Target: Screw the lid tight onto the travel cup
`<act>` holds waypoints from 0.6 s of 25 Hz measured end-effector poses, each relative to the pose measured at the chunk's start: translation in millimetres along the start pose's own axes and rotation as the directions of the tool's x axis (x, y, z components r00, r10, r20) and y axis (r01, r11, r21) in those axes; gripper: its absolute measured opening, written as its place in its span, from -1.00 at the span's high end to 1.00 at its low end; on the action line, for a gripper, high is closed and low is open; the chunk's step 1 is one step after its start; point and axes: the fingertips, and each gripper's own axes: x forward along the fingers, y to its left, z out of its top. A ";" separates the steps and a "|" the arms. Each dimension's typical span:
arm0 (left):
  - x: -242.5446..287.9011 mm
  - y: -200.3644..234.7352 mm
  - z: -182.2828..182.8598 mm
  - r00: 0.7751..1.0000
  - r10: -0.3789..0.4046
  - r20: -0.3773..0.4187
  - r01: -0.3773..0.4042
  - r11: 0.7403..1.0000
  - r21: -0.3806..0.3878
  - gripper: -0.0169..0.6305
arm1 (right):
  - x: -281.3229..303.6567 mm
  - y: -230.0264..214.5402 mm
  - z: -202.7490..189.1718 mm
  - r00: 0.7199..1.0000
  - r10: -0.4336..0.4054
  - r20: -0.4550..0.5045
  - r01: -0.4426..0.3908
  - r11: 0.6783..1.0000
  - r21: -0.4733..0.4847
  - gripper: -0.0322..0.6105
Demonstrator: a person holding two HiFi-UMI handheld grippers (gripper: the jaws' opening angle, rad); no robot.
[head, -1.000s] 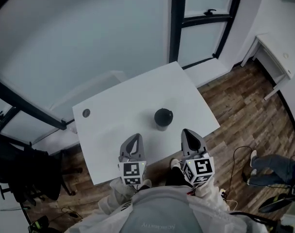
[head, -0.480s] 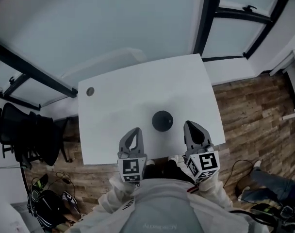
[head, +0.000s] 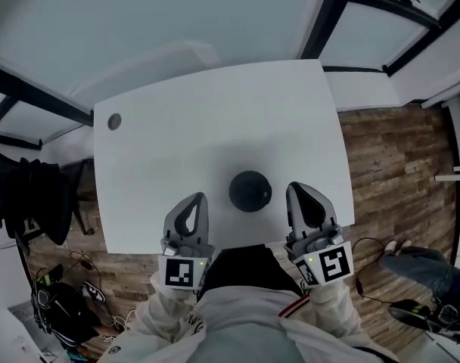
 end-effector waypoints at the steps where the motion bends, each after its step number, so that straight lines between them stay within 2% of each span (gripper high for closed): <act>1: 0.7 3.3 -4.7 1.000 -0.006 0.002 0.006 1.000 -0.001 0.92 | 3.3 0.1 -2.2 1.000 0.000 0.009 0.000 1.000 -0.001 0.83; 7: 6.9 4.4 -40.4 0.998 -0.062 -0.002 0.062 0.998 0.028 0.92 | 12.2 -10.4 -22.0 0.999 -0.034 0.043 0.034 0.999 0.007 0.83; 10: 8.5 -5.3 -59.2 0.989 -0.146 -0.022 0.147 0.989 0.014 0.92 | 15.4 -17.5 -28.6 0.998 -0.042 0.057 0.041 0.999 0.016 0.83; 13: 13.2 -18.8 -77.1 0.965 -0.258 -0.050 0.258 0.966 -0.009 0.90 | 20.3 -26.7 -34.0 0.997 -0.049 0.059 0.047 0.999 0.027 0.83; 14: 15.1 -25.9 -82.4 0.951 -0.303 -0.060 0.303 0.953 -0.015 0.77 | 21.0 -29.8 -34.7 0.997 -0.047 0.060 0.045 0.998 0.036 0.83; 15: 17.1 -34.6 -87.1 0.934 -0.351 -0.072 0.351 0.936 -0.011 0.45 | 20.9 -32.2 -34.6 0.997 -0.043 0.062 0.040 0.998 0.044 0.83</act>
